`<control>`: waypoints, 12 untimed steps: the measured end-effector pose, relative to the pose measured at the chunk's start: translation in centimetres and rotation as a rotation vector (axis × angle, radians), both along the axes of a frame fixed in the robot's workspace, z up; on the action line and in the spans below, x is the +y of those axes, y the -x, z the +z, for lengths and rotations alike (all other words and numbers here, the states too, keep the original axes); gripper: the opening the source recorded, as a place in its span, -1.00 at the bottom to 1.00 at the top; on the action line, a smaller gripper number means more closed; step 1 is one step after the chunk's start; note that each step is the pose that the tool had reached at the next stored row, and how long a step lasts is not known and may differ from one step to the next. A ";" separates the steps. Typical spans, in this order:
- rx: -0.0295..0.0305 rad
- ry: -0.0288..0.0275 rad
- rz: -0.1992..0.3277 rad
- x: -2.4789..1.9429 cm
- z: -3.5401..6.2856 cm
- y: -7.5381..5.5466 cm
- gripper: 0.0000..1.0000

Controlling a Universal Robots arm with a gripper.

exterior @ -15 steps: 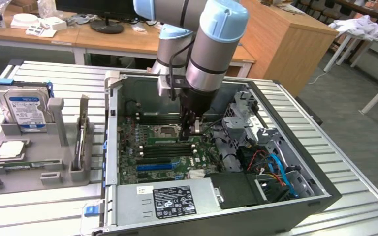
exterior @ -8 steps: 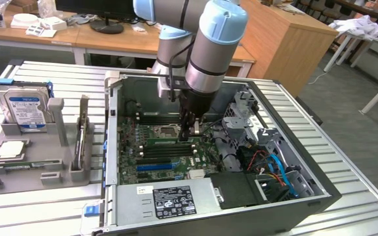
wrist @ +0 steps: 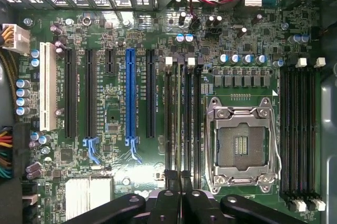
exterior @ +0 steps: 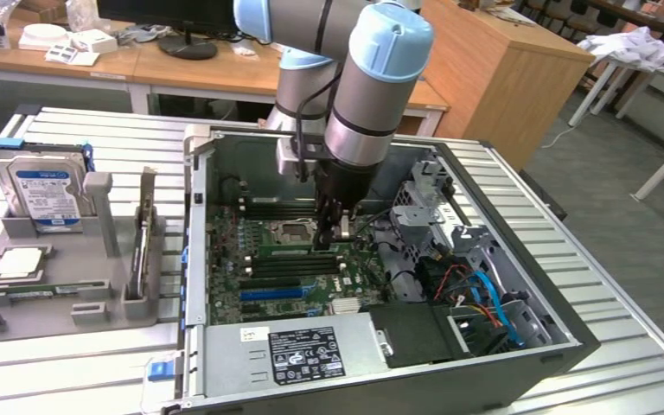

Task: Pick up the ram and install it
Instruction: 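Insert the ram into the slot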

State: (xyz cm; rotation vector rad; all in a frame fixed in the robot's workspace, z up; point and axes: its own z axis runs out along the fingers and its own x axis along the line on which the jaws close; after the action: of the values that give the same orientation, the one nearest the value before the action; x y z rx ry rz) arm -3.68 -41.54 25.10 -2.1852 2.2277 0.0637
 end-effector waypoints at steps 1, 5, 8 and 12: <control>0.0000 0.0000 0.000 0.00 0.00 0.0 -0.76; -0.0002 -0.0005 0.000 -0.07 -0.02 0.0 -0.76; -0.0001 -0.0002 0.000 -0.22 -0.02 0.0 -0.76; -0.0001 -0.0002 0.000 -0.42 -0.03 0.0 -0.76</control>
State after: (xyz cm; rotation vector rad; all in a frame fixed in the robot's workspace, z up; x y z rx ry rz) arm -3.68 -41.96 25.07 -2.1852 2.2274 0.0638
